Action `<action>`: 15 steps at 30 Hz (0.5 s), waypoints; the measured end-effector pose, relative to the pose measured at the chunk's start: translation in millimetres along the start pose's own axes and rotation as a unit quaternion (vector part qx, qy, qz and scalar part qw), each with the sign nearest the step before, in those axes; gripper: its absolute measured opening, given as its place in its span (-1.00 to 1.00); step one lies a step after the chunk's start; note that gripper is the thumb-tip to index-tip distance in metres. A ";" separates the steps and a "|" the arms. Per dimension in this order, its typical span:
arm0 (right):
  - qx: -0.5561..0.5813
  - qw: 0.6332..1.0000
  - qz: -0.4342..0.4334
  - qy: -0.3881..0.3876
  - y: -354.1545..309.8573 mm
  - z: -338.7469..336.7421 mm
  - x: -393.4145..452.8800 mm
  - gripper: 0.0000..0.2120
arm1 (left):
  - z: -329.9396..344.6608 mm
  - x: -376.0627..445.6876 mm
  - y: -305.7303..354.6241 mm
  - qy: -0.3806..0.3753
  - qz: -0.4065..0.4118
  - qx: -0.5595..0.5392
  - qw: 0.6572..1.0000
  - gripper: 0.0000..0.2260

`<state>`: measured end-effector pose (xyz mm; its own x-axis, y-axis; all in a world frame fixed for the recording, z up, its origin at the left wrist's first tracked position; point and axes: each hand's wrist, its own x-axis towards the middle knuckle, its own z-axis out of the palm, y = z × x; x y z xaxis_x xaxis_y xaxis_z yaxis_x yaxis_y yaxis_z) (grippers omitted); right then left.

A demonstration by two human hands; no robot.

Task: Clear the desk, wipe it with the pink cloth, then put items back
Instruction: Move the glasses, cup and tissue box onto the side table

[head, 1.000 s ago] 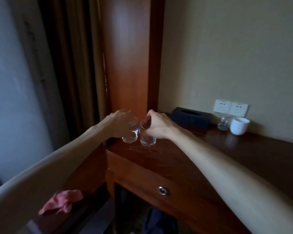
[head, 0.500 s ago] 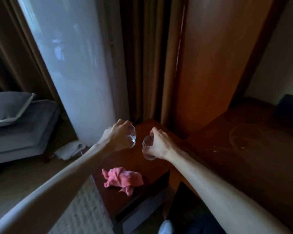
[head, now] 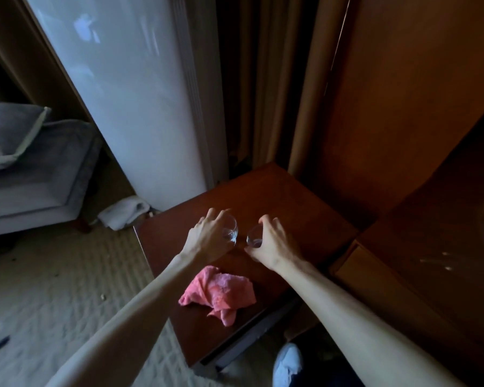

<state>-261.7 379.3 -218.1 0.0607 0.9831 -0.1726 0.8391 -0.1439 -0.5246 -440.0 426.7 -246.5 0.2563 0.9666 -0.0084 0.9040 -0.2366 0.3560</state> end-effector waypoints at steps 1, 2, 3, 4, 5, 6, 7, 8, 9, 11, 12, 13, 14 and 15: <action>-0.007 1.000 0.004 -0.010 -1.7 -0.7 -3.7 -0.28 | 0.2 1.0 -2.6 -0.014 -0.011 -0.033 0.999 -0.25; -0.010 1.000 0.004 -0.013 -2.5 -1.3 -7.3 -0.21 | 6.0 4.3 -10.8 -0.018 -0.022 -0.074 0.997 -0.15; -0.009 1.000 0.011 -0.020 -0.5 -0.9 -11.2 -0.16 | 10.2 5.2 -18.2 -0.009 -0.029 -0.104 0.994 -0.16; -0.007 1.000 0.008 -0.015 2.4 1.2 -13.7 -0.16 | 14.6 5.8 -25.8 0.004 -0.033 -0.122 0.992 -0.24; -0.001 1.000 0.005 -0.013 3.5 2.8 -18.3 -0.18 | 15.6 1.9 -29.8 0.014 -0.039 -0.120 0.992 -0.35; -0.001 1.000 -0.003 -0.002 6.8 3.7 -21.3 -0.22 | 13.7 -1.9 -29.7 0.025 -0.045 -0.120 0.991 -0.44; -0.002 1.000 -0.008 0.007 10.3 5.1 -22.4 -0.25 | 10.5 -4.5 -28.1 0.033 -0.041 -0.123 0.991 -0.51; -0.003 1.000 -0.015 0.017 12.0 6.0 -25.0 -0.25 | 8.1 -6.4 -26.4 0.037 -0.037 -0.133 0.990 -0.55; 0.000 1.000 -0.021 0.018 12.3 7.7 -27.0 -0.25 | 7.0 -6.0 -26.8 0.043 -0.030 -0.139 0.989 -0.56; 0.013 0.999 -0.029 0.010 11.2 12.3 -27.2 -0.24 | 1.0 -0.7 -26.8 0.041 -0.016 -0.146 0.988 -0.55; 0.016 0.999 -0.031 0.010 8.2 14.1 -25.9 -0.23 | -1.1 5.5 -29.3 0.036 -0.011 -0.150 0.988 -0.55; 0.017 0.999 -0.031 0.012 5.4 15.8 -22.1 -0.23 | -5.3 12.4 -31.4 0.032 -0.007 -0.160 0.987 -0.54; 0.019 0.999 -0.031 0.015 2.3 17.0 -16.2 -0.23 | -7.9 21.2 -33.6 0.024 -0.011 -0.166 0.986 -0.54; 0.021 0.999 -0.030 0.018 -1.1 17.9 -9.4 -0.23 | -11.2 29.8 -35.9 0.020 -0.009 -0.172 0.985 -0.54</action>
<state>-272.9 368.2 -230.9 0.0320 0.9934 -0.1103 0.8186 -0.0894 -0.5674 -468.6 465.1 -249.1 0.2218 0.9749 0.0176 0.7374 -0.1795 0.6512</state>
